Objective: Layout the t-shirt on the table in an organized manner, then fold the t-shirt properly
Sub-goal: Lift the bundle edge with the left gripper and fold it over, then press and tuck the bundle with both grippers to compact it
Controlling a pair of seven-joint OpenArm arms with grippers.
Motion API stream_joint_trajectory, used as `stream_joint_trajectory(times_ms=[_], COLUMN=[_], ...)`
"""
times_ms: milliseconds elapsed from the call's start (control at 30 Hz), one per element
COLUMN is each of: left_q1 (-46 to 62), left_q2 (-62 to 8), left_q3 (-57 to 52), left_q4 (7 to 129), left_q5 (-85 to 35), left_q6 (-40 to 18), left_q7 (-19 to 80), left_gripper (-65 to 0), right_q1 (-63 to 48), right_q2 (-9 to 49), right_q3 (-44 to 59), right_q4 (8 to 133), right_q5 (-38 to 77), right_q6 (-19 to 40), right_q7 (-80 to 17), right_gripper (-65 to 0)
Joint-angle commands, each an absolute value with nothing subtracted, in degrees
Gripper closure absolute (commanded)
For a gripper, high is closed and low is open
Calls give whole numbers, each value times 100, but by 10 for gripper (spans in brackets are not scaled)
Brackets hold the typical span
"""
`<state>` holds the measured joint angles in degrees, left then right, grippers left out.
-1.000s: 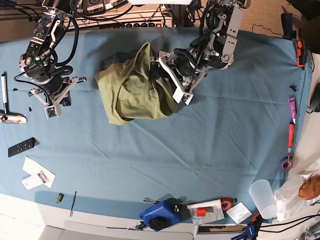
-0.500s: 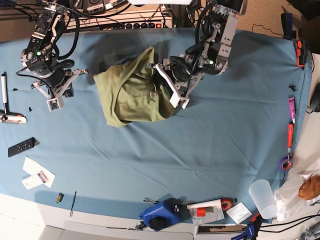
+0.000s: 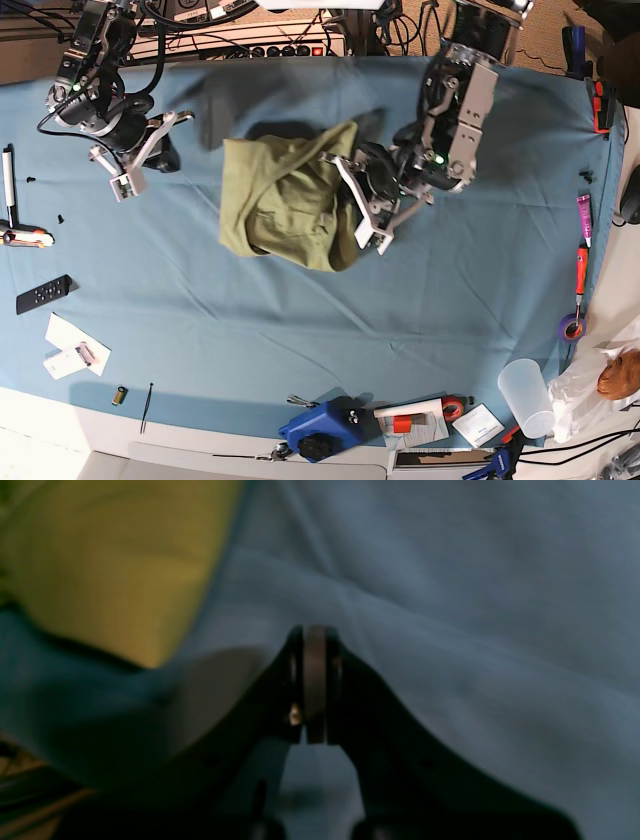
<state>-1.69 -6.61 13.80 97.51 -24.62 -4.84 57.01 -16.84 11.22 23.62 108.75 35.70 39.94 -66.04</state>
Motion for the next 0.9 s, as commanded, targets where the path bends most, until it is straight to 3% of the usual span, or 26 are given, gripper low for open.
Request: stream_joint_trajectory(times_ms=[0,300,533,867], left_q1=[-357,-1009,-1785,-2740], left_q2=[-674,-701,-698,-663], left_q3=[1376,1431,2307,3157], left_q4=[9850,9747,8619,8121], left_q5=[-2550,-2567,-2547,-2141], left_q6=[-617,-1264,-1527,-1446], left_q7=[5507,5295,5081,4794], left_gripper=[0,0,0,0], right_q1=[-1651,-1651,-1649,-1651], right_q2=[1181,886,886,888], right_q3=[2394,1874,794,379], right_q4=[10982,10982,10982,10982], right_q5=[3802,3986,3573,3489], right_q6=[4000,4000,4000,4000], right_q7=[-6539,-6692,-6436,-6429], right_gripper=[0,0,0,0])
